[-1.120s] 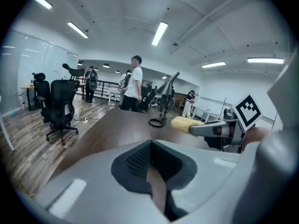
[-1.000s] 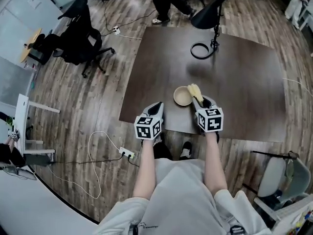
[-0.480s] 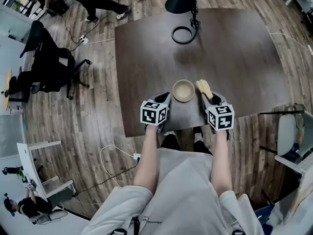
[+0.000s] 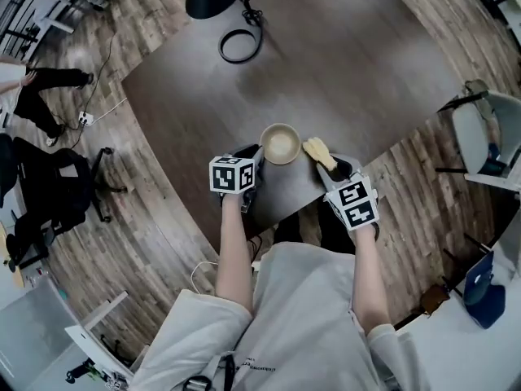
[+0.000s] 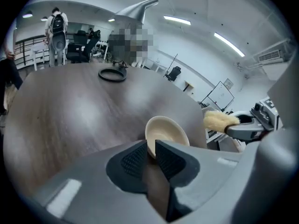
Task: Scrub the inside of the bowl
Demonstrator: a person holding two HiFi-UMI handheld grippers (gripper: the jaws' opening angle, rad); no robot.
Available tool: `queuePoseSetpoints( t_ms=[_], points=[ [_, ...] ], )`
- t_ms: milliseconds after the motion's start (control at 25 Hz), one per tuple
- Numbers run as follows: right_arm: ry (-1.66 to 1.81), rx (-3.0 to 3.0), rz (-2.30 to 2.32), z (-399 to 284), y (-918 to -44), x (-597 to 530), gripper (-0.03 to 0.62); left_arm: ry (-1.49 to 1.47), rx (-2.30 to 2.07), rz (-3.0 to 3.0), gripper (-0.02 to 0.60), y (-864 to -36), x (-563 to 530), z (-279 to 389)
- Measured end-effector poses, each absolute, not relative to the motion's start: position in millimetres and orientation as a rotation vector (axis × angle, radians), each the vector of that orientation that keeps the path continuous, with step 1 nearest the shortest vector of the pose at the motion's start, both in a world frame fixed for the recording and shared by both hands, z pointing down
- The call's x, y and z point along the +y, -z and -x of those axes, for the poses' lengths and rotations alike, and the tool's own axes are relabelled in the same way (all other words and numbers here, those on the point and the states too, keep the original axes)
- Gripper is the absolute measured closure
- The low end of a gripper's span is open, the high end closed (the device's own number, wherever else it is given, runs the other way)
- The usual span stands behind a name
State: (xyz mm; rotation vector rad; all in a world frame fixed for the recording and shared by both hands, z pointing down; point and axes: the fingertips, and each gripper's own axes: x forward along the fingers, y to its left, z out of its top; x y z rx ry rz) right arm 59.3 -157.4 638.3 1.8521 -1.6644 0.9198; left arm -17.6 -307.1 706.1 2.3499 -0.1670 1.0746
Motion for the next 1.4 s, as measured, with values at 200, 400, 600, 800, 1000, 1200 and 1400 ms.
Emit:
queuePoseSetpoints(
  t_ms=[200,400,600,800,1000,1200,1400],
  points=[
    [-0.963,-1.624,-1.882,-51.5,-644.1,-155.5,0.471,-1.073,-0.065,-2.244,0.509,-728.4,-309.3,2.1],
    [-0.982,-1.636,-1.88,-40.9,-642.6,-160.7,0.47,-1.093,-0.057,-2.22,0.541,-736.4,-304.7,-5.4],
    [-1.016,-1.716,-1.846,-27.7,-639.3,-176.0,0.47,-1.081,-0.176,-2.324,0.563,-713.7,-309.8,-4.3],
    [-1.034,-1.76,-1.741,-16.6,-641.5,-199.6,0.47,-1.083,-0.285,-2.496,0.563,-676.4,-306.4,-2.5],
    [-1.049,-1.776,-1.621,-4.8,-643.1,-218.7,0.47,-1.111,-0.285,-2.621,0.563,-657.5,-289.0,5.7],
    [-0.963,-1.829,-1.596,3.8,-629.9,-238.1,0.47,-1.106,-0.343,-2.689,0.563,-646.9,-296.4,21.2],
    [-0.876,-1.877,-1.644,3.5,-613.9,-252.7,0.468,-1.067,-0.403,-2.714,0.555,-632.4,-302.1,23.9]
  ],
)
